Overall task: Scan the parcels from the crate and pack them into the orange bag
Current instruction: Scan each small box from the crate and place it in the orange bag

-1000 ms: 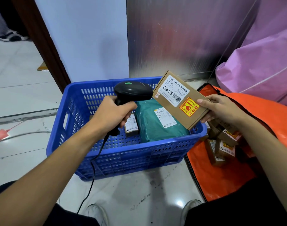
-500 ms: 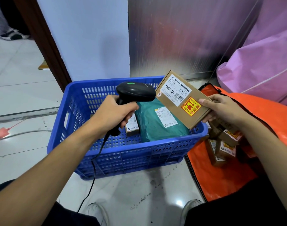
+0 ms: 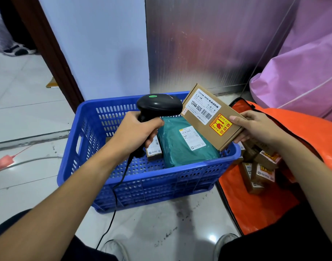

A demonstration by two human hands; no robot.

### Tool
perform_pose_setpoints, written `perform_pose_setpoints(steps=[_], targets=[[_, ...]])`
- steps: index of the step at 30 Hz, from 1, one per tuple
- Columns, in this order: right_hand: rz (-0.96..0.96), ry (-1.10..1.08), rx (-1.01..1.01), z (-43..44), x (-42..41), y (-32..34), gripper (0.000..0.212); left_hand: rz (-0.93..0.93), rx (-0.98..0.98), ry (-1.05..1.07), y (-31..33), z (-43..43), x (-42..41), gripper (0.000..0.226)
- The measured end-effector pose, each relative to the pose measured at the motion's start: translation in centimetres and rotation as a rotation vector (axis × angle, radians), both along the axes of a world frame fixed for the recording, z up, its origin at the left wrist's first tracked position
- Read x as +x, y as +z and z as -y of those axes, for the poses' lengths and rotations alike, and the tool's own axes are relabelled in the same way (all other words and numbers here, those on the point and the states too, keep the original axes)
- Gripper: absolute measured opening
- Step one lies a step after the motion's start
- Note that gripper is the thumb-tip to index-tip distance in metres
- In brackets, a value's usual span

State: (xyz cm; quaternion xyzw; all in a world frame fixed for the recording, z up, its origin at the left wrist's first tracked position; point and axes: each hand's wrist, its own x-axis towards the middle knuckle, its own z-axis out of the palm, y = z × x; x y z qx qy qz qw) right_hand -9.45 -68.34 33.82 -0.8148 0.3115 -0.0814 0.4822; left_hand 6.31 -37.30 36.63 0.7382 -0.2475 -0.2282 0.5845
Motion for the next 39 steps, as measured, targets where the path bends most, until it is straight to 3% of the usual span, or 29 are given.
perform_pose_setpoints(steps=[22,30,39], targets=[[0.062,-0.134,0.072,-0.6,-3.2,2.6,0.039,-0.032,-0.086,-0.029,1.2,5.6,-2.7,0.029],[0.23,-0.236,0.262,-0.5,-8.7,3.5,0.025,-0.043,-0.066,-0.047,-0.2,8.3,-3.4,0.028],[0.291,-0.371,0.527,1.2,-15.2,-1.9,0.04,-0.181,-0.042,-0.056,-4.1,12.7,-5.5,0.02]])
